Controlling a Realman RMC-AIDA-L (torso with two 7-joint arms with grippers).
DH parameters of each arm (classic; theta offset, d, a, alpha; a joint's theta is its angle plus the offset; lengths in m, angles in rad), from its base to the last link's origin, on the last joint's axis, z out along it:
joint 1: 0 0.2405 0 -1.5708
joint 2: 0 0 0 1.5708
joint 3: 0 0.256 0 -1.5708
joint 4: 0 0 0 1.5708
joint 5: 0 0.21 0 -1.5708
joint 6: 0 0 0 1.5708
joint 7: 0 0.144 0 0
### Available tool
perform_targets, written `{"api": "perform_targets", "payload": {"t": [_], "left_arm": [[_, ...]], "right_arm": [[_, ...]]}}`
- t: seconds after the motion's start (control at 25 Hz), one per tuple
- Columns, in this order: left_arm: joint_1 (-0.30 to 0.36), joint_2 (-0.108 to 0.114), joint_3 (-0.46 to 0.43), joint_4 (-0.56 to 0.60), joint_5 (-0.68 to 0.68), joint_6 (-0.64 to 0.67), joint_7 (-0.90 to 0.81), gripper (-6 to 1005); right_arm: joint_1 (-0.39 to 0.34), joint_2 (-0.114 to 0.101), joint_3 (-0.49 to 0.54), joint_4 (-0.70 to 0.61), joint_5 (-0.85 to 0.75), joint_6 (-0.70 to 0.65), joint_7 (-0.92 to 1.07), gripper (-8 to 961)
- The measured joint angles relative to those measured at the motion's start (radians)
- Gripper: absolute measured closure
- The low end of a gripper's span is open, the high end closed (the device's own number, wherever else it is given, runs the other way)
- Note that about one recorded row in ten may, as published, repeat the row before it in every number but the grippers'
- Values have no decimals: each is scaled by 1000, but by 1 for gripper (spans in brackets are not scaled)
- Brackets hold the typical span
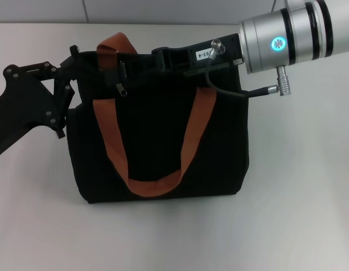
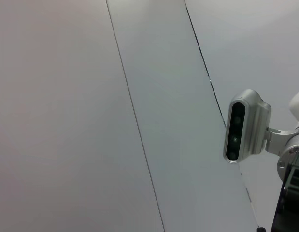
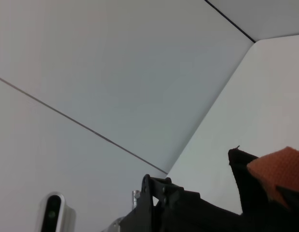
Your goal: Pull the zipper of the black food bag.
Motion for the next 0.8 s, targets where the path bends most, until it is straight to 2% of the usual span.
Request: {"api": "perform_targets", "payload": {"t": [0.36, 0.72, 0.8], "left_arm": [[-20, 0, 1, -13, 0, 0, -1, 978], [-37, 0, 8, -12, 1, -6, -1, 978], [-39, 0, 8, -12, 1, -7, -1, 978]], "right_arm": [[0, 1, -28, -13, 0, 27, -34, 393], [-12, 0, -108, -97, -37, 97, -37, 566], [-12, 0, -109, -101, -39, 98, -37, 561]]}}
